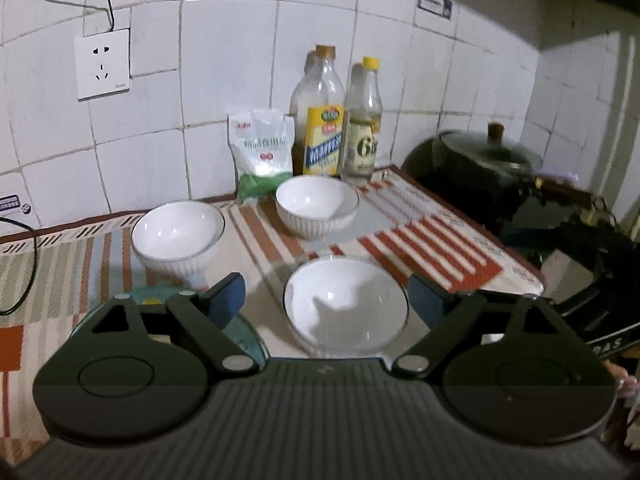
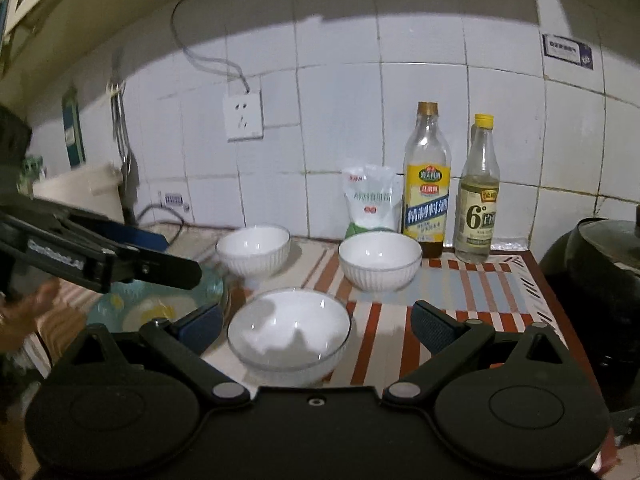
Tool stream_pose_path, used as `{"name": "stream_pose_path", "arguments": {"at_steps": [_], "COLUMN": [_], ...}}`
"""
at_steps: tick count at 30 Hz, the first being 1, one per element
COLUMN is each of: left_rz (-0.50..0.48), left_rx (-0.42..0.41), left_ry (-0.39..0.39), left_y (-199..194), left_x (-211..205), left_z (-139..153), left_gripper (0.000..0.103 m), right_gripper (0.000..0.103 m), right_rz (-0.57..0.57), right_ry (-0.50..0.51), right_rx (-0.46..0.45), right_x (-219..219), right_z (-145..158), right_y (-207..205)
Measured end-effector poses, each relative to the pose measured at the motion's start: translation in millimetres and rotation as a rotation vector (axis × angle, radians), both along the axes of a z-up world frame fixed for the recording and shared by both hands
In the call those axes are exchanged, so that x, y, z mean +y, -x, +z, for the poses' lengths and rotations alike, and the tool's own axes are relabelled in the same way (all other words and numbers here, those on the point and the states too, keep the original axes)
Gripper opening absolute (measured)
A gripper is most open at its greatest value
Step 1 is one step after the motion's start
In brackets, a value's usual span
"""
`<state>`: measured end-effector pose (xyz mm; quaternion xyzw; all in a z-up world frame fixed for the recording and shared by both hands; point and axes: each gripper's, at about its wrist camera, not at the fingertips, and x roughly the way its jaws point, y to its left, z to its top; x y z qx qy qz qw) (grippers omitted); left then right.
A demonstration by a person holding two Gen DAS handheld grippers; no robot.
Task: Organize plates and bowls
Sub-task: 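Move the left gripper to a second white bowl rim and grasp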
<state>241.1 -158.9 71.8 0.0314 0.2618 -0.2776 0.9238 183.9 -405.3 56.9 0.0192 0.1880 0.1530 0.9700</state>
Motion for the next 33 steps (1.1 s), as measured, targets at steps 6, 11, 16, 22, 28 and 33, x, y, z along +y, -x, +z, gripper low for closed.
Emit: {"name": "stream_pose_path", "arguments": {"at_steps": [6, 11, 16, 22, 28, 33], "left_rz": [0.013, 0.075, 0.112, 0.137, 0.154, 0.152], "left_rx": [0.012, 0.039, 0.14, 0.21, 0.238, 0.247], "left_ry": [0.04, -0.001, 0.022, 0.029, 0.034, 0.053], "left_y": [-46.5, -90.3, -136.7, -172.1, -190.4, -201.8], "left_x": [-10.8, -23.7, -34.7, -51.7, -61.4, -63.7], "left_z": [-4.1, -16.7, -30.6, -45.8, -57.4, -59.4], "left_gripper": [0.086, 0.078, 0.068, 0.06, 0.052, 0.042], "right_gripper": [0.101, 0.082, 0.068, 0.06, 0.05, 0.043], "right_rz": [-0.003, -0.019, -0.058, -0.118, -0.161, -0.148], "right_ry": [-0.114, -0.225, -0.264, -0.287, -0.314, -0.317], "right_rx": [0.045, 0.151, 0.217, 0.274, 0.308, 0.338], "right_x": [-27.0, -50.1, -56.4, -61.3, -70.4, -70.5], "right_z": [-4.2, -17.4, -31.1, -44.1, -55.1, -62.6], "right_y": [-48.4, -101.2, -146.8, -187.1, -211.0, -227.1]}}
